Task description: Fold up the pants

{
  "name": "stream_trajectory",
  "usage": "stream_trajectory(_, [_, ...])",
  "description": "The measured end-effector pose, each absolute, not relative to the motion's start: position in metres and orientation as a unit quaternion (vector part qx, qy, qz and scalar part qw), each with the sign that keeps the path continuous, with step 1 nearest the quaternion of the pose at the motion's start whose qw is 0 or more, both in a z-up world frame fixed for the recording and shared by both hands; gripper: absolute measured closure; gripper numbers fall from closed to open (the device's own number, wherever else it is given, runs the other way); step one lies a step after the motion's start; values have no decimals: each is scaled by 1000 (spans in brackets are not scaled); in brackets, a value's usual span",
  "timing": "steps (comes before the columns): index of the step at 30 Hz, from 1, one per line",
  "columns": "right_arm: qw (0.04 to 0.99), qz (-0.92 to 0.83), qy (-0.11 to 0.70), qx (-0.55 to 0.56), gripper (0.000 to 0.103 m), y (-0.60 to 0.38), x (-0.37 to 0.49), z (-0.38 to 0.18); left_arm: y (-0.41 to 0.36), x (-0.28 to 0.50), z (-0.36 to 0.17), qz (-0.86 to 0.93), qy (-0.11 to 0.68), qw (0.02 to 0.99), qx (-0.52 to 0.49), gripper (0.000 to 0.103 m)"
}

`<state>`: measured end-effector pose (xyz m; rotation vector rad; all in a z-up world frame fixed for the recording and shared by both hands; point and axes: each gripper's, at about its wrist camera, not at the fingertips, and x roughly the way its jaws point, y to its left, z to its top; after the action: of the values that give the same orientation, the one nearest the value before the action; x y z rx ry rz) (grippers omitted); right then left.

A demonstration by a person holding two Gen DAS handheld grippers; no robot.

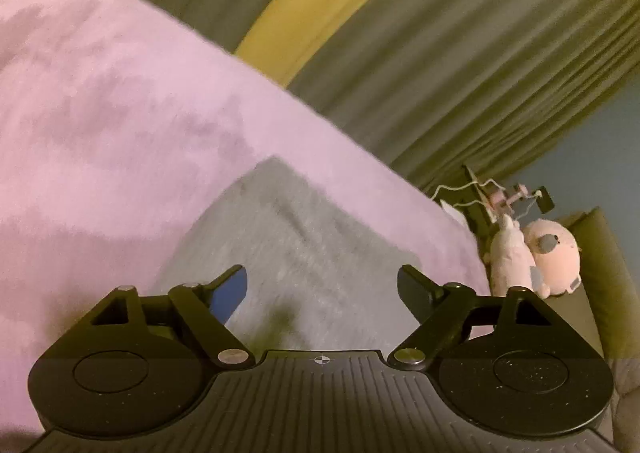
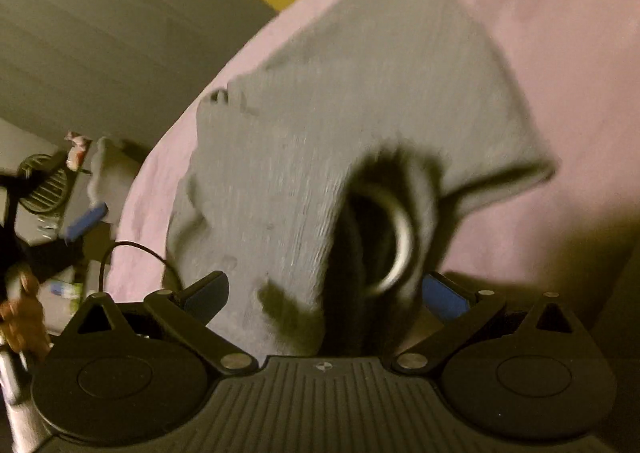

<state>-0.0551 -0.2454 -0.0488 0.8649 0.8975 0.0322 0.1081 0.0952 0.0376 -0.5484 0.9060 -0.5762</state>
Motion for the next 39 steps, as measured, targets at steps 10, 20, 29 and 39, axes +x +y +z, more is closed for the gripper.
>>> stream_trajectory(10, [842,0,352,408,68,-234,-52,-33,101,78,23,-250,433,838,-220,13])
stream_trajectory(20, [922,-12,238,306,67,-271,0,72,112,76,40,-205,394,865,-234,8])
stream_trajectory(29, [888,-167,299,308,22,-325,-1,5,85,91,22,-169,422,877,-157,7])
stream_trajectory(39, [931,-115,238,252,60,-278,-16,42,35,101,-17,-182,440,872,-113,7])
